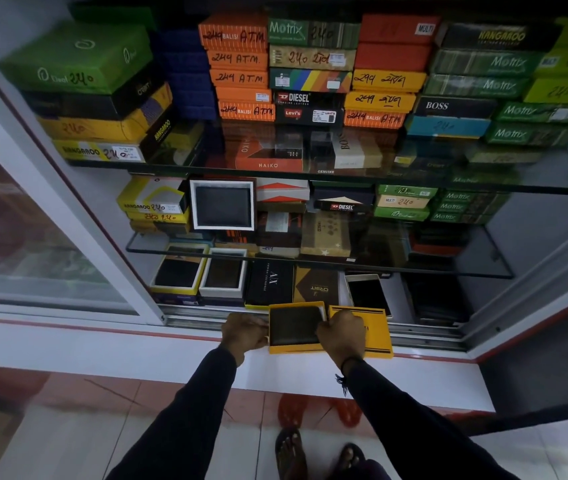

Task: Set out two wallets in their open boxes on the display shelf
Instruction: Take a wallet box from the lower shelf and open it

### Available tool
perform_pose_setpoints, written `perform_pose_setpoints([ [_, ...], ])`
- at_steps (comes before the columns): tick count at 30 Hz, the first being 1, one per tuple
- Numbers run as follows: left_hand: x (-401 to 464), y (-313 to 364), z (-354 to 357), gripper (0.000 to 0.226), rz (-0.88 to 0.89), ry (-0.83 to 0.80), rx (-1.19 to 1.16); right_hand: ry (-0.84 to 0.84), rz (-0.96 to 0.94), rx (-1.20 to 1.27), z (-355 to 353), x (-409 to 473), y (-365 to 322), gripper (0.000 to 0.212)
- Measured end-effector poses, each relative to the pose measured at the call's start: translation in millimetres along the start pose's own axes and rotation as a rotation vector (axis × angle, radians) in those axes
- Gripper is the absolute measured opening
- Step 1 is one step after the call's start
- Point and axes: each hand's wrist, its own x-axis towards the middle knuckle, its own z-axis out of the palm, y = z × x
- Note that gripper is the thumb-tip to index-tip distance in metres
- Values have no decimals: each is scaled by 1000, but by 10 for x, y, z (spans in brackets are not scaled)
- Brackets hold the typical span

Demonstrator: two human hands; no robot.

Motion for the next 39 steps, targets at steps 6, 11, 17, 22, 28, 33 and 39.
perform_pose_setpoints([
  [6,34,-43,0,7,62,-81,121,-1,-40,-25,-57,60,27,29],
  [11,89,-102,60,5,118,-69,171,60,-127,-90,-143,82,35,23],
  [17,118,-108,79,13,126,-86,179,95,-134,-61,-151,45,30,28],
  [22,155,-160,73,15,100,-83,152,106,-178,-40,-210,38,76,39],
  [28,157,-203,112,7,122,-54,161,125,-170,-50,-198,70,133,25],
  [33,139,-188,166,15,186,-16,237,131,-170,-92,-248,67,104,24],
  [39,118,-135,239,15,364,-6,312,66,-211,-129,-297,104,124,18],
])
